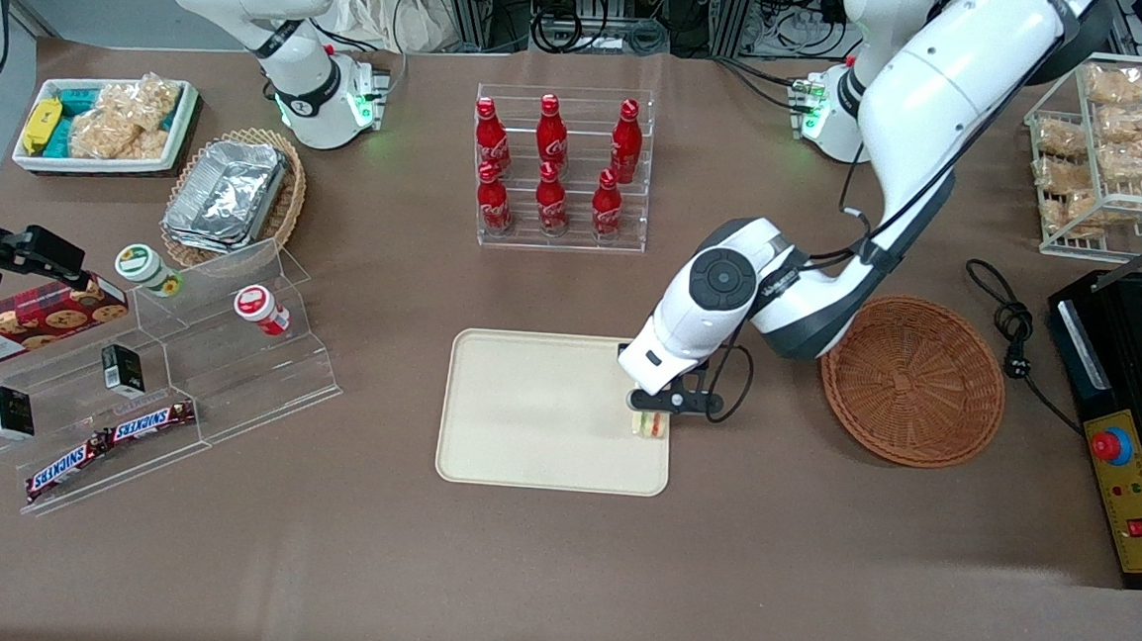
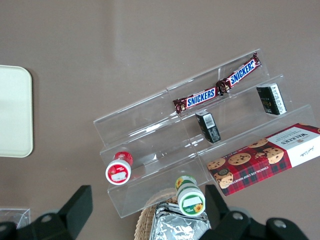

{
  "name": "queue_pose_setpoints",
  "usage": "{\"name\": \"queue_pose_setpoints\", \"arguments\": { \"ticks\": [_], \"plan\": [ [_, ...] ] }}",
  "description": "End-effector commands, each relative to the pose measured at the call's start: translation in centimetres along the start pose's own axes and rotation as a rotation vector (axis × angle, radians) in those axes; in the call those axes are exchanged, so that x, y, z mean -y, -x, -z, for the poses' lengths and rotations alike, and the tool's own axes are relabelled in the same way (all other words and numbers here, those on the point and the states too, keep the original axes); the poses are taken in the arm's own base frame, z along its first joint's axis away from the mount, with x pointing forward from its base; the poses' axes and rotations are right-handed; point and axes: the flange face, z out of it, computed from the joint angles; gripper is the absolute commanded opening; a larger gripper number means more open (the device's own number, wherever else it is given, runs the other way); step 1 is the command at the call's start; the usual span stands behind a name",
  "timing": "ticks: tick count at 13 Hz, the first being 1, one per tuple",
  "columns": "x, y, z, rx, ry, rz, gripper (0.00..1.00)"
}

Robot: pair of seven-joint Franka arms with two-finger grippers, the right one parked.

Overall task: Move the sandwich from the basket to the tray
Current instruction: 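Lift the sandwich and carry it with the left gripper over the tray, then lower the sandwich onto the cream tray and open the left gripper, then raise the left gripper away from the sandwich toward the basket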

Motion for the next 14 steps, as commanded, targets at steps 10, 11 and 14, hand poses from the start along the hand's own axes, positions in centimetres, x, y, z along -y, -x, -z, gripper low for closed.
{"name": "queue_pose_setpoints", "arguments": {
  "ticks": [10, 11, 14],
  "plan": [
    [2.6, -3.7, 7.5, -0.107, -0.046, 0.183, 0.99],
    [3.7, -4.1, 9.8, -0.096, -0.046, 0.214, 0.99],
    [8.0, -4.9, 16.5, -0.039, -0.056, 0.234, 0.99]
  ]
}}
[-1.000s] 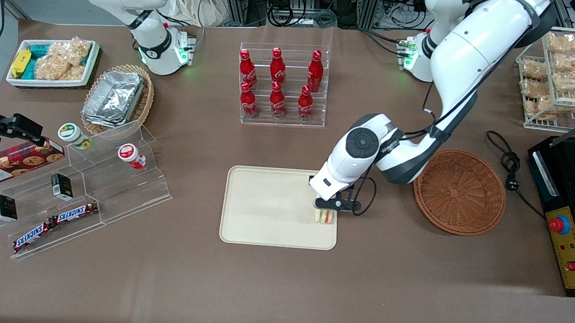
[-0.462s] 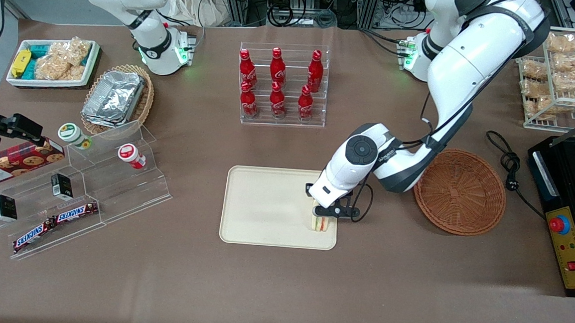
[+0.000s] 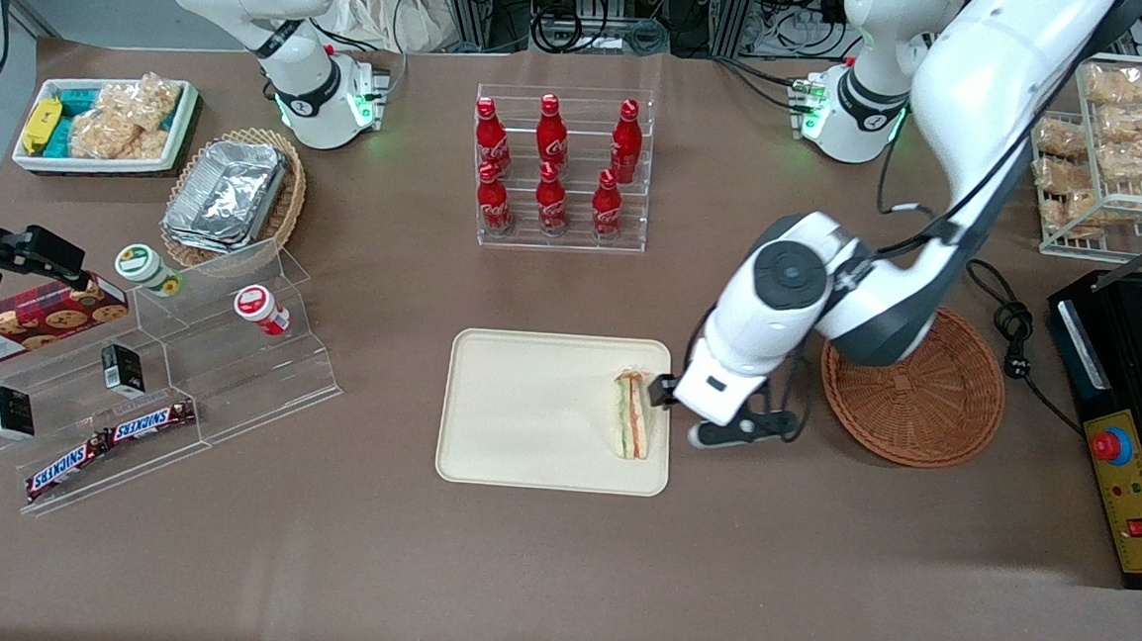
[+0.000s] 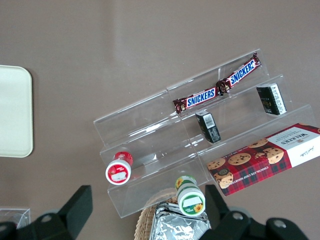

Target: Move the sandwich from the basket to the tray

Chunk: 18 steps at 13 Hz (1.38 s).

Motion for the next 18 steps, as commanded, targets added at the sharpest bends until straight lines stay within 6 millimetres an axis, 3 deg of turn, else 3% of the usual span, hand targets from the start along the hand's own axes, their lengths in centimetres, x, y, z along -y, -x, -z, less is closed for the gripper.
{"name": "queue_pose_setpoints", "arguments": {
  "ticks": [1, 3, 5, 8, 11, 14, 18],
  "plan": [
    [4.5, -1.1, 6.1, 0.092, -0.006, -0.031, 0.99],
    [7.4, -1.4, 11.3, 0.166, -0.005, -0.072, 0.99],
    [10.6, -1.3, 15.2, 0.211, -0.091, -0.098, 0.99],
    [14.7, -0.3, 21.7, 0.237, -0.083, -0.162, 0.99],
    [18.1, 1.0, 25.9, 0.226, -0.12, -0.149, 0.99],
    [21.0, 3.7, 28.2, 0.206, -0.129, -0.118, 0.99],
    [21.6, 2.7, 28.4, 0.207, -0.119, -0.116, 0.99]
  ]
}}
